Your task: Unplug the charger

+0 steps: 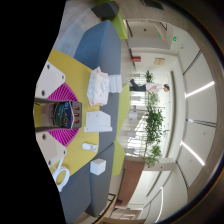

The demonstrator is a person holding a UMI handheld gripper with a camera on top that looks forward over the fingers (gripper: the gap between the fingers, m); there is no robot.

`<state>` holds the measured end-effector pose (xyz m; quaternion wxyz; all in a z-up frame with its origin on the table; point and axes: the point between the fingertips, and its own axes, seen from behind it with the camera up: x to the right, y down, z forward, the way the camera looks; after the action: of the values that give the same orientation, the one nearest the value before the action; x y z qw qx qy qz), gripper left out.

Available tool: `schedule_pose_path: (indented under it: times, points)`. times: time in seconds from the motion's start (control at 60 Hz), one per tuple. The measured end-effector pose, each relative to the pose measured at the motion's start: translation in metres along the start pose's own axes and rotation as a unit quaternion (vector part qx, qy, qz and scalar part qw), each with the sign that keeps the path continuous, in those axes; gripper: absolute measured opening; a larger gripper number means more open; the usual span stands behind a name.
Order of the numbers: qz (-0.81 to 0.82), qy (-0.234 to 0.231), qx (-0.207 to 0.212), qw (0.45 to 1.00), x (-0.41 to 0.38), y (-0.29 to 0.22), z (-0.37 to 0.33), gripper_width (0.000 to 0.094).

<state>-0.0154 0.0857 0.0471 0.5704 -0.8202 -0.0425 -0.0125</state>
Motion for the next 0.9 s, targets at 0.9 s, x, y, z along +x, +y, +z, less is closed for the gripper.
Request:
schedule_pose_path:
  times: [0.9]
  points:
    - [-0.002, 0.046, -0.111, 0.993, 0.125, 0.057, -0.044, 0.0223]
